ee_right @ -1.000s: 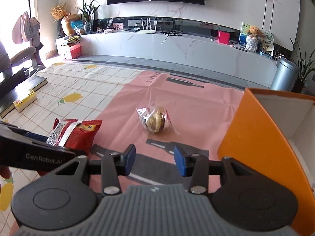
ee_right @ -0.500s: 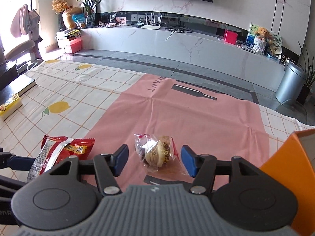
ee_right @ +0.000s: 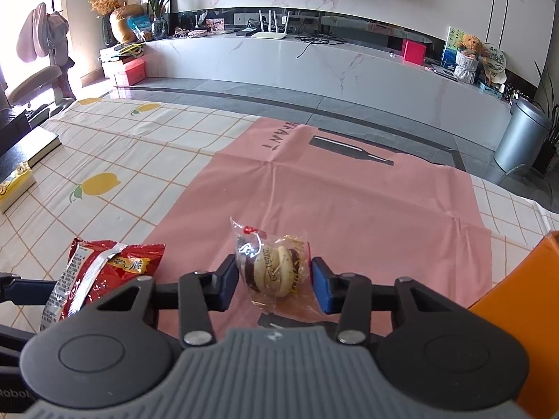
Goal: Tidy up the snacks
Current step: 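Grasp the clear-wrapped round pastry with right tool while left tool holds sausage bag, then carry the sausage bag and pastry over the orange box with both tools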
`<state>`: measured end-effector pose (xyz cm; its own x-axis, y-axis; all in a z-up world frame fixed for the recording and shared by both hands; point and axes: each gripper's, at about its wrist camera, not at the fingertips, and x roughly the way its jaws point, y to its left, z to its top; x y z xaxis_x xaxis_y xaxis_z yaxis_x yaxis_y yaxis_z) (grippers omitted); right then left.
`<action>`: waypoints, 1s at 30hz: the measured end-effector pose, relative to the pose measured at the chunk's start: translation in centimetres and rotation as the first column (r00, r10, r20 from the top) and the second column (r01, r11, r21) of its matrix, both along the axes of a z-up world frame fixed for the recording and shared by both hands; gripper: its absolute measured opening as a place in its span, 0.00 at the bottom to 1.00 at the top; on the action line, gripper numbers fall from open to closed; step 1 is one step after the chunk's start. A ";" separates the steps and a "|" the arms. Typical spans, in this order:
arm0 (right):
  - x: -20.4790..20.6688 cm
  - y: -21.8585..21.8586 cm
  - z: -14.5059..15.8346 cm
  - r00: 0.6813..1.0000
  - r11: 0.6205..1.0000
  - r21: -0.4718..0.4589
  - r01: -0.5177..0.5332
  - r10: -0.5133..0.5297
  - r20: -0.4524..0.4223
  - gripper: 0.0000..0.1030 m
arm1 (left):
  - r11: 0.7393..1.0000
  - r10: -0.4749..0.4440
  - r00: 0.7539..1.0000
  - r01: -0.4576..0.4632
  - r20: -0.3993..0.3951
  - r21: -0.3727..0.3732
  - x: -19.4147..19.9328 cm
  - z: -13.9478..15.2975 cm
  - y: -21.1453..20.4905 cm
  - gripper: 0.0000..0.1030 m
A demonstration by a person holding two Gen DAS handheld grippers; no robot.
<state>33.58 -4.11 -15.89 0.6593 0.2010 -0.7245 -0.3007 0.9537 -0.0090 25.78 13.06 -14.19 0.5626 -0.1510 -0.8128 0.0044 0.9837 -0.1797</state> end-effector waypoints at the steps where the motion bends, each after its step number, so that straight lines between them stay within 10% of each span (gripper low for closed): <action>1: -0.1 0.0 0.1 1.000 1.000 0.004 0.002 -0.002 -0.006 0.38 | 1.000 0.001 1.000 -0.001 0.000 0.000 0.0 0.0 0.0 0.77; 19: -9.7 -4.7 7.0 0.998 0.990 0.127 0.056 -0.052 -0.029 0.33 | 0.995 -0.070 0.997 0.072 0.031 -0.064 -3.8 4.5 -2.8 0.77; 30: -17.2 -14.6 13.8 0.992 0.973 0.192 0.130 -0.127 -0.030 0.33 | 0.962 -0.225 0.969 0.237 0.100 -0.139 -7.4 10.9 -9.1 0.77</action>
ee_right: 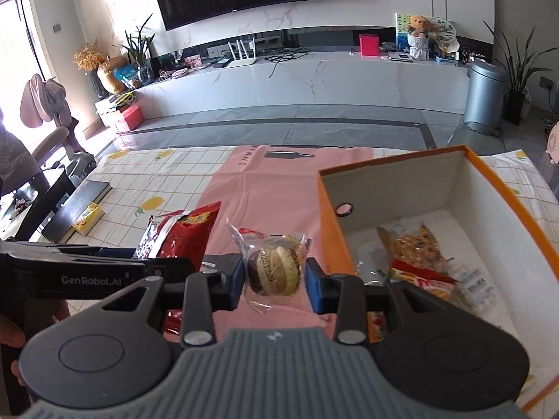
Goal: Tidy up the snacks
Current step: 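Carry the sausage bag and pastry over the orange box with both tools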
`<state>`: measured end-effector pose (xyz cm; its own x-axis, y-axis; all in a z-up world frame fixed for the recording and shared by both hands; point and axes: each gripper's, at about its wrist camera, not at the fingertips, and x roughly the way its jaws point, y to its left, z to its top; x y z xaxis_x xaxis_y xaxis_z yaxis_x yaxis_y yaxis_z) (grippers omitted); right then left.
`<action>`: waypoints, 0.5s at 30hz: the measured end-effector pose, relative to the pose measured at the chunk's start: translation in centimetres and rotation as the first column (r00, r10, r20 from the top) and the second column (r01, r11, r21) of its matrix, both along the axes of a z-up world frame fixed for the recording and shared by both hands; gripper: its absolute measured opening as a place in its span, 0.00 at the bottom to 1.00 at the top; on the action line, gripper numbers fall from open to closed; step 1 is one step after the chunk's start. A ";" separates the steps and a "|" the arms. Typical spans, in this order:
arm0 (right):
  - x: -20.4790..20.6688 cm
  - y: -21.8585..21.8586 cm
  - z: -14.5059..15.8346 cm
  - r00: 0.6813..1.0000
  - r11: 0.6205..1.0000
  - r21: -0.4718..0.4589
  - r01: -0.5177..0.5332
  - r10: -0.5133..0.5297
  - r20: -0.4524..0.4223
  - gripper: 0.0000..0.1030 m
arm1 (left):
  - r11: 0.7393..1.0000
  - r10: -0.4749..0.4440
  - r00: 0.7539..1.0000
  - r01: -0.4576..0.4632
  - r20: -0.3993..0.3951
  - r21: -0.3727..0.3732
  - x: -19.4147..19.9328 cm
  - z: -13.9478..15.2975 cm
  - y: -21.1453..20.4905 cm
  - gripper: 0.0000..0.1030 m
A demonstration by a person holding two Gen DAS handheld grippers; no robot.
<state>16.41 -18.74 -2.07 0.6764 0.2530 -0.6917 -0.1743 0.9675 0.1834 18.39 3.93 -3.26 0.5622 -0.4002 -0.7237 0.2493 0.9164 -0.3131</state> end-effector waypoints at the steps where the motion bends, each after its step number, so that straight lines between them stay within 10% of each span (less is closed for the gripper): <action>1: -0.5 -1.0 0.4 1.000 1.000 0.001 0.009 -0.009 0.000 0.33 | 1.000 -0.021 1.000 0.021 0.008 0.000 -0.2 0.5 -0.9 0.77; 15: -3.9 -15.9 1.9 0.986 0.989 -0.035 0.144 -0.146 -0.077 0.33 | 0.945 -0.311 0.949 0.302 0.053 0.129 1.0 4.0 -15.3 0.77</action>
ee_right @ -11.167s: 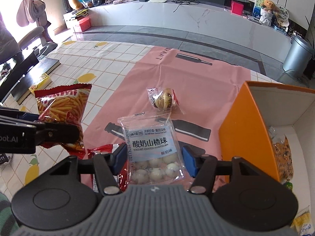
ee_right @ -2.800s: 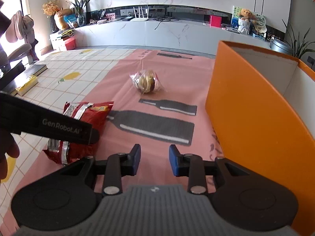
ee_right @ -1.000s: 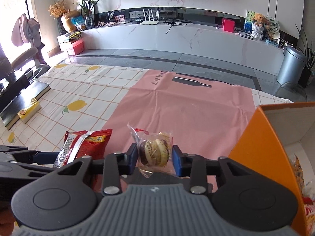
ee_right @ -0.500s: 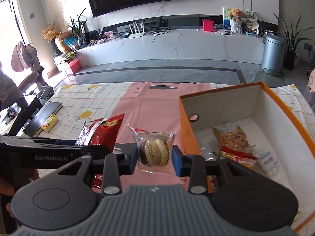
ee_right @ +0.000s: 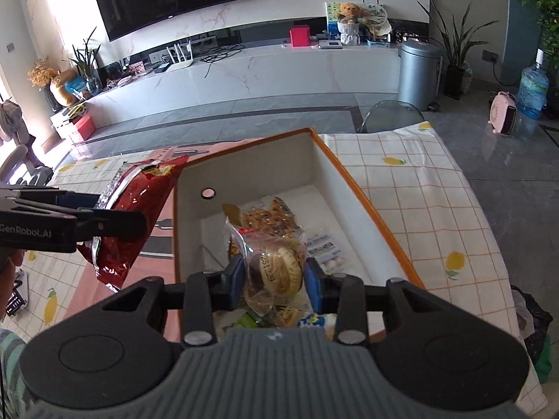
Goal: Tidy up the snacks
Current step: 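Carry the sausage bag and pastry over the orange box with both tools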
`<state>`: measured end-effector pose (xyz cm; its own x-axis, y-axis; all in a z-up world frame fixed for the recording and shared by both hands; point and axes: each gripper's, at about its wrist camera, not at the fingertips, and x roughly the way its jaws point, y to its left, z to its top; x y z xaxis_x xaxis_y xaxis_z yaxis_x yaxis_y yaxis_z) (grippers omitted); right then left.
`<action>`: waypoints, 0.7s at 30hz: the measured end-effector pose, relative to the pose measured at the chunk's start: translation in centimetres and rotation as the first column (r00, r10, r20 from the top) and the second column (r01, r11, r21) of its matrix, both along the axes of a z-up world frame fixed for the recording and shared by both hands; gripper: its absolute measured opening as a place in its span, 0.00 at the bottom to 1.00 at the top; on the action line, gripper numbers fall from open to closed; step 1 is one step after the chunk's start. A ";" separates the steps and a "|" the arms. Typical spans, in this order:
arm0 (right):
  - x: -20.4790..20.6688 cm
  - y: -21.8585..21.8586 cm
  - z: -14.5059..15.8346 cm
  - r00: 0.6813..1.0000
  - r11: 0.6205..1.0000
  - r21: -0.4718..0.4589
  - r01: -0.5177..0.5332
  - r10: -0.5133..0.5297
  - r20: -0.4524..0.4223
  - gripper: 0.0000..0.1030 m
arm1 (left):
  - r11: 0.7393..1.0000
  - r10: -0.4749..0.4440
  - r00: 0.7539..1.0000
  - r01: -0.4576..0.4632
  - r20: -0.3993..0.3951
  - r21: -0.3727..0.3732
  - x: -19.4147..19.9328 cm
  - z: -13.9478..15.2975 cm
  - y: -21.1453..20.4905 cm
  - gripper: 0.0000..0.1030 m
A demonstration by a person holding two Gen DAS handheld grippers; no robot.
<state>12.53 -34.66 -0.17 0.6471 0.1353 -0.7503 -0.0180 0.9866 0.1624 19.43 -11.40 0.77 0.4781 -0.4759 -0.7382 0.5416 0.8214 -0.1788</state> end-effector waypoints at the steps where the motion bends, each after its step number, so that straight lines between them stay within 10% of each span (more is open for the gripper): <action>1: 0.2 -0.7 -0.3 1.000 1.000 0.007 0.003 -0.003 -0.014 0.33 | 1.000 -0.018 1.000 0.018 0.003 0.014 0.3 -0.1 -1.0 0.77; 21: 7.3 -3.7 -7.5 0.969 1.000 0.004 0.005 -0.004 -0.247 0.34 | 0.893 -0.253 0.967 0.249 -0.039 0.376 7.4 -8.1 -12.5 0.77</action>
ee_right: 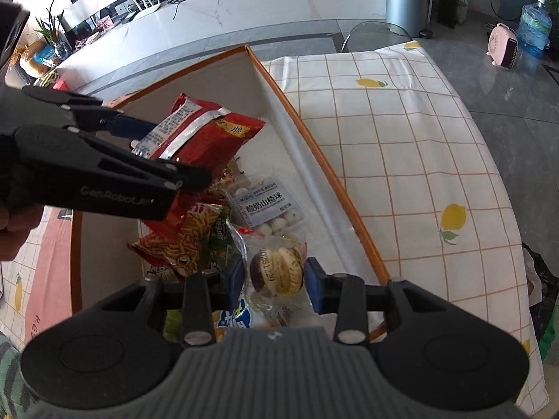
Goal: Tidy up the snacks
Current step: 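Carry the sausage bag and pastry over the orange box with both tools, then lower both snacks into the orange box and open both tools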
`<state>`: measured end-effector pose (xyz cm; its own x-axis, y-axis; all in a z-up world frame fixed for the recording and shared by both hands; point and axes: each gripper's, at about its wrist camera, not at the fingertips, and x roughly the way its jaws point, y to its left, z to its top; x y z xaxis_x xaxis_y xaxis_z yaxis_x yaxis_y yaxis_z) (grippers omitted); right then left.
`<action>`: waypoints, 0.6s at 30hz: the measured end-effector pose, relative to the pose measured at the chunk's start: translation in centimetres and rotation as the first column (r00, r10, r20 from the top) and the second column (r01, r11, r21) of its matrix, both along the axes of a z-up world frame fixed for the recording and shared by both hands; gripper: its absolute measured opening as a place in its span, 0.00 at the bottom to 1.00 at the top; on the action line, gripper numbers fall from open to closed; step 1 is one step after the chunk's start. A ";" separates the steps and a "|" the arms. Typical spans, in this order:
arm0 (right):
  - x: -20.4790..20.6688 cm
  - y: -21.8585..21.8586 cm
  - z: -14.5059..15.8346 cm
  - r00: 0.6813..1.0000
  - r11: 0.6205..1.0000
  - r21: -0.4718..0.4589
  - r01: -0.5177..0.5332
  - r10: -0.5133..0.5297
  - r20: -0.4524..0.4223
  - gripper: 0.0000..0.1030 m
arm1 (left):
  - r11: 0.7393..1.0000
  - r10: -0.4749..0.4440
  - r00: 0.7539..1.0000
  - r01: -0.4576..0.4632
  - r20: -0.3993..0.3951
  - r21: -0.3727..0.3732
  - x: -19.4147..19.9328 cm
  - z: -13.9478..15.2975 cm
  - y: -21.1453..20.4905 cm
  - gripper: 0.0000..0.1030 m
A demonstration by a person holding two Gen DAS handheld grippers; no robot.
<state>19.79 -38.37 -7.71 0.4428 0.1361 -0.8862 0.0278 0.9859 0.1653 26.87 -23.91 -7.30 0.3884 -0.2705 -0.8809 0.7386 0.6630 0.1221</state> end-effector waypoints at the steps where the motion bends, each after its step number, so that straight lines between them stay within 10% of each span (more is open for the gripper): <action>1: 0.2 0.2 -0.1 1.000 1.000 -0.008 -0.004 0.004 -0.006 0.34 | 1.000 -0.013 1.000 0.013 0.010 0.018 0.3 -0.3 -0.3 0.77; 18: 3.0 2.7 -1.3 0.993 0.989 -0.147 -0.011 -0.006 -0.117 0.36 | 0.996 -0.040 0.999 0.037 0.033 0.078 2.0 -2.9 -1.2 0.86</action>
<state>22.75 -35.65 -9.01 0.3349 0.0015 -0.9422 0.0361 0.9992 0.0144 28.83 -25.11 -10.20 0.4096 -0.2179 -0.8859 0.7579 0.6217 0.1975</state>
